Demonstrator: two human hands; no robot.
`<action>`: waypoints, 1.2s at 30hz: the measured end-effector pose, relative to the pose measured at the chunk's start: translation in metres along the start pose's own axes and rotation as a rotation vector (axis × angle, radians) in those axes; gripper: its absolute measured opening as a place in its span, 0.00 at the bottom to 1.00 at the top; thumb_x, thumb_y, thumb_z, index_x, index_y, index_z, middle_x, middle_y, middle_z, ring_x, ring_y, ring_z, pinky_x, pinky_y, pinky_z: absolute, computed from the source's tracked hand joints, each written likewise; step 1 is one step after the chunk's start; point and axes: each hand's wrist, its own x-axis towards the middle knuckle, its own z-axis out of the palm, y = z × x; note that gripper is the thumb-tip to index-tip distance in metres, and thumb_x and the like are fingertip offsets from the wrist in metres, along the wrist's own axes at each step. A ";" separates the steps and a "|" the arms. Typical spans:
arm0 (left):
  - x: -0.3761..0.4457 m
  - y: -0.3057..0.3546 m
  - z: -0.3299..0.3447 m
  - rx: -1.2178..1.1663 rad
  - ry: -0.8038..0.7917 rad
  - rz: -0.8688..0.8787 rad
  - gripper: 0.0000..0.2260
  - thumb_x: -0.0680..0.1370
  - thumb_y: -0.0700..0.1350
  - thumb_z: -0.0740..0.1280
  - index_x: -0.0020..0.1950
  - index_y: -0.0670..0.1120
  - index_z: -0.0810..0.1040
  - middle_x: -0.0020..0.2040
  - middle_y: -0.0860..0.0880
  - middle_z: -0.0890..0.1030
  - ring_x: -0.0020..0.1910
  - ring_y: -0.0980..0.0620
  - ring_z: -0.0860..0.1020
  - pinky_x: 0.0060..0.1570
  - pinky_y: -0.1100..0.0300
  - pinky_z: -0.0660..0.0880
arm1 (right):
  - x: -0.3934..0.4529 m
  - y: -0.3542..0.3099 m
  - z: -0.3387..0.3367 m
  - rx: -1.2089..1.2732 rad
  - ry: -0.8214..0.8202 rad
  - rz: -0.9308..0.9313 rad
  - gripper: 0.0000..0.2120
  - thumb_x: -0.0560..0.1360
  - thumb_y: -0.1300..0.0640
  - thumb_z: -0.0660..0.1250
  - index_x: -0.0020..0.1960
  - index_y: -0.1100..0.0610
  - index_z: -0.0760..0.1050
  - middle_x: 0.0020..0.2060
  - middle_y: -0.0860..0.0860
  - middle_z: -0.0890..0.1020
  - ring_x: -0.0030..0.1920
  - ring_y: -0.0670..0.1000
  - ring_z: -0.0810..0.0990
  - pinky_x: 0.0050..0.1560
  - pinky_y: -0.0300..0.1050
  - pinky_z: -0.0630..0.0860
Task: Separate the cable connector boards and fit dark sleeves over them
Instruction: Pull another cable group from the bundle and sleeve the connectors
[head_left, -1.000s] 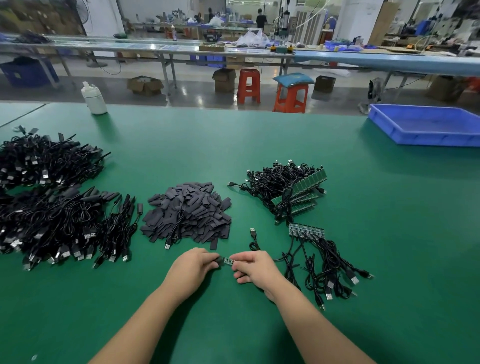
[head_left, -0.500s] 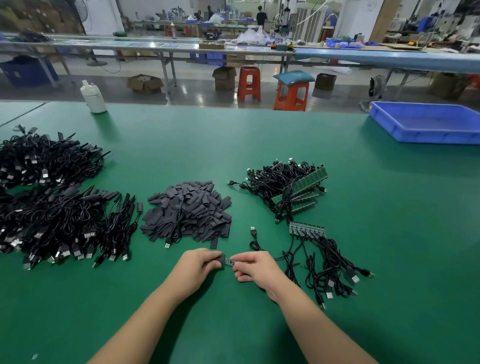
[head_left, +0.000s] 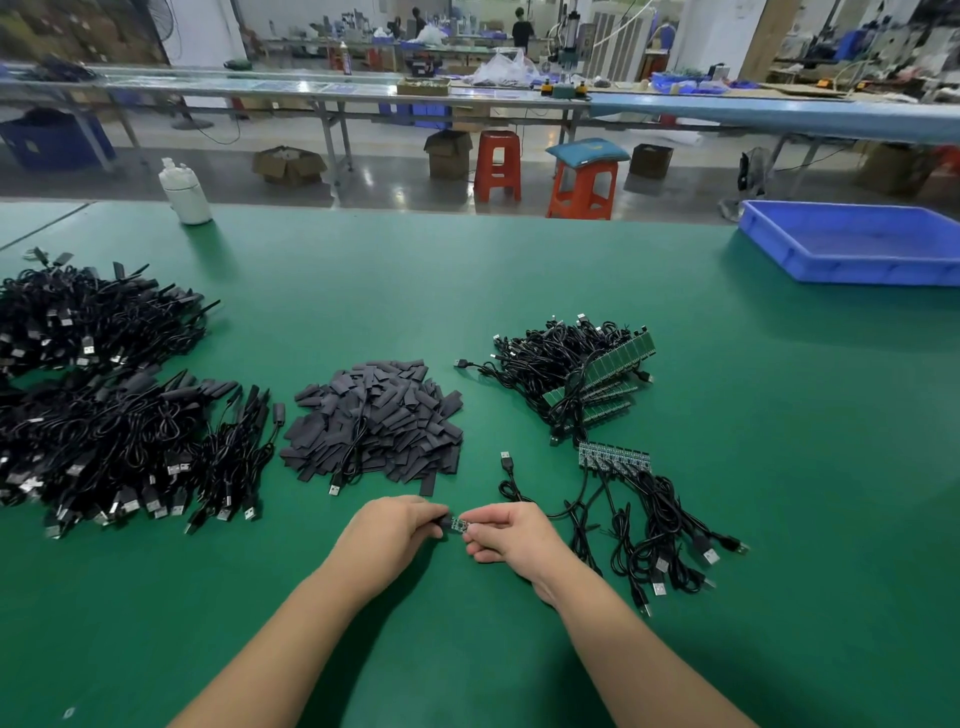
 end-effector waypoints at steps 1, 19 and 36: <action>0.000 0.001 0.001 0.003 -0.009 -0.009 0.09 0.79 0.47 0.67 0.58 0.50 0.82 0.52 0.53 0.84 0.50 0.51 0.80 0.52 0.57 0.75 | 0.000 0.000 0.000 0.004 -0.004 -0.002 0.08 0.76 0.67 0.70 0.49 0.56 0.82 0.39 0.53 0.86 0.39 0.47 0.84 0.42 0.37 0.80; 0.002 0.005 0.002 -0.095 -0.049 -0.032 0.08 0.76 0.44 0.70 0.54 0.52 0.83 0.47 0.57 0.83 0.45 0.58 0.79 0.49 0.62 0.74 | 0.001 0.005 0.002 -0.058 -0.016 -0.035 0.09 0.76 0.68 0.69 0.50 0.55 0.81 0.39 0.53 0.85 0.37 0.47 0.83 0.44 0.37 0.80; 0.004 0.012 0.011 -0.116 0.026 -0.050 0.09 0.77 0.45 0.70 0.57 0.51 0.84 0.47 0.56 0.85 0.46 0.56 0.81 0.50 0.63 0.75 | 0.000 0.000 -0.002 -0.119 -0.033 0.005 0.14 0.81 0.67 0.60 0.66 0.63 0.74 0.46 0.57 0.84 0.42 0.48 0.84 0.48 0.38 0.81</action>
